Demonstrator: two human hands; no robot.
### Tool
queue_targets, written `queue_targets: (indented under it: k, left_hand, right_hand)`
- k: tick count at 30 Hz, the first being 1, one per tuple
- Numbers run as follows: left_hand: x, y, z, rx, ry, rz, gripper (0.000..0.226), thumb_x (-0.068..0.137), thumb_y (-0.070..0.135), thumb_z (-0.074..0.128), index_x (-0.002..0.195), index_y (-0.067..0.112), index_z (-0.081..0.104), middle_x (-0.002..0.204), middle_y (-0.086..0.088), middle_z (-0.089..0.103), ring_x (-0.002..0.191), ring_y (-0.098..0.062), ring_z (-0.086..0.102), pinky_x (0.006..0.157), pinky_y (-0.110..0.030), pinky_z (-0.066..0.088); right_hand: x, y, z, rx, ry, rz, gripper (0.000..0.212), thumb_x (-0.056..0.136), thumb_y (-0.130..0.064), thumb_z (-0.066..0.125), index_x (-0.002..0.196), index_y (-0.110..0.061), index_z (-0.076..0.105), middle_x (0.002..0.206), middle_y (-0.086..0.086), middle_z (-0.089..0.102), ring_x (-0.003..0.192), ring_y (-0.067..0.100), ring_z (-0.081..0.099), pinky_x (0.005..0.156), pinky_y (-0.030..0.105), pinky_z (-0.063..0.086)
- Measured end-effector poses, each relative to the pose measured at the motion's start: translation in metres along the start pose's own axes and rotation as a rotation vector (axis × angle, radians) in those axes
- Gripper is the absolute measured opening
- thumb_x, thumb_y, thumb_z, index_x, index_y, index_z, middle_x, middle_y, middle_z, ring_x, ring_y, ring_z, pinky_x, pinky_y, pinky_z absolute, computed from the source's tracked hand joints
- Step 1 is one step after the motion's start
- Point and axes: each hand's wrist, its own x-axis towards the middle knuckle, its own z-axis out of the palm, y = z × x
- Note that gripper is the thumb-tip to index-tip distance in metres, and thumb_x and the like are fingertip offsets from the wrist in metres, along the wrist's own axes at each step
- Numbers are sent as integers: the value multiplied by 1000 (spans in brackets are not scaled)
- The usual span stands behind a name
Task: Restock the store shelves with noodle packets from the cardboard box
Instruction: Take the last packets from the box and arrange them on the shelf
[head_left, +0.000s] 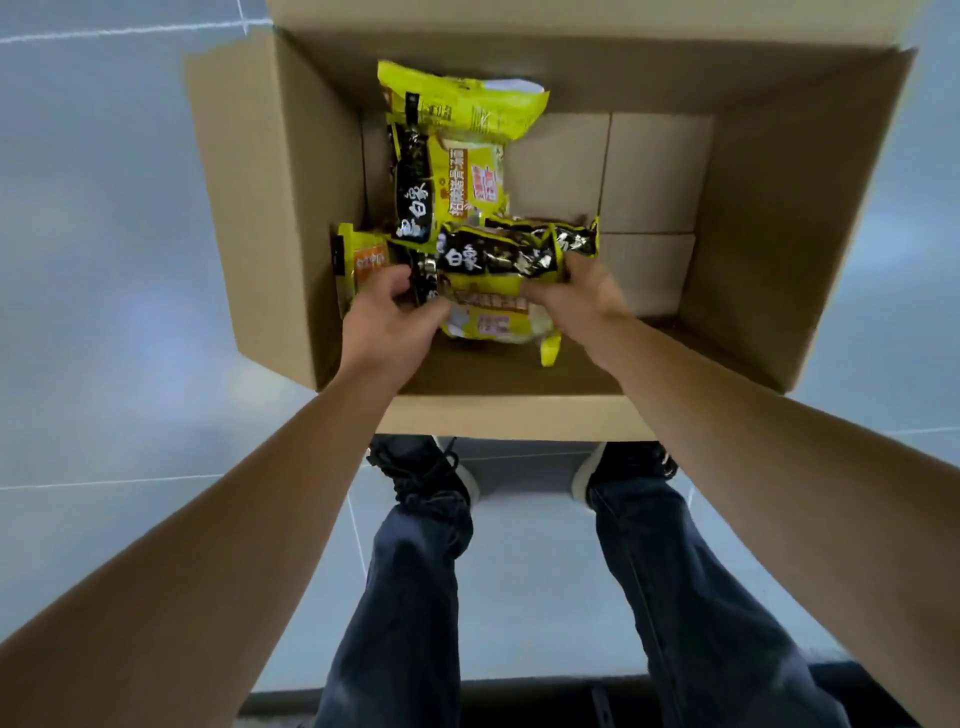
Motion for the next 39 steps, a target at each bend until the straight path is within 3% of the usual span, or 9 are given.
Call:
queue_targets:
  k: [4,9,16,21,23,27,32,36,39]
  left_hand:
    - [-3,22,5,-108,-111,-61,66,80,40,74,137,19,50,130,3,59,118,-11,54,100,-28,40]
    - [-17,46,16,-434,-502,-184,41,71,38,77,108,25,65,106,6,73,105,-16,66,102,-44,46]
    - [-3,42,19,-555,-128,-200,31,80,22,77,108,23,65,104,3,73,96,-19,71,88,-47,56]
    - [17,17,9,-465,235,-122,21,81,29,75,98,31,62,98,9,72,91,-15,71,81,-45,59]
    - [23,7,9,-369,241,-87,22,81,31,74,100,31,62,98,10,71,93,-14,70,81,-45,58]
    - [36,-8,13,-277,282,-64,29,82,30,73,109,29,61,101,12,70,95,-11,67,85,-42,57]
    - [41,-14,16,-278,275,-59,26,83,28,73,106,31,59,101,14,69,94,-8,67,82,-37,58]
    - [35,-9,16,-286,302,-97,34,81,29,75,111,23,60,103,10,69,95,-11,66,74,-28,55]
    - [24,0,21,-279,311,-171,37,77,36,76,107,22,59,105,5,68,95,-18,67,78,-38,58]
  right_hand:
    - [-26,10,-59,344,-205,139,26,81,-18,74,105,-20,67,108,4,73,110,27,63,105,54,40]
    - [-44,8,-89,562,-393,236,22,90,-7,60,113,-6,61,114,14,70,109,31,65,94,46,51]
    - [-18,10,-71,587,-323,286,32,95,-36,58,121,-17,61,126,5,63,115,25,59,104,42,43]
    - [26,27,-47,49,-72,196,49,86,-39,69,127,-16,53,119,2,56,111,23,55,95,39,47]
    - [43,30,-42,25,-26,201,45,80,-31,74,118,-20,52,108,0,53,102,20,54,92,38,47]
    - [74,28,-29,110,26,213,76,68,-25,81,133,-17,42,117,0,57,106,17,54,86,30,47]
    - [85,24,-20,187,34,238,48,74,-13,82,117,-13,60,107,3,66,91,18,61,69,25,47]
    - [62,26,-21,263,17,220,34,72,-9,83,86,-19,54,91,1,65,85,18,65,77,32,54]
    - [34,24,-34,149,92,144,40,74,-20,82,107,-16,61,93,0,67,90,20,67,73,29,54]
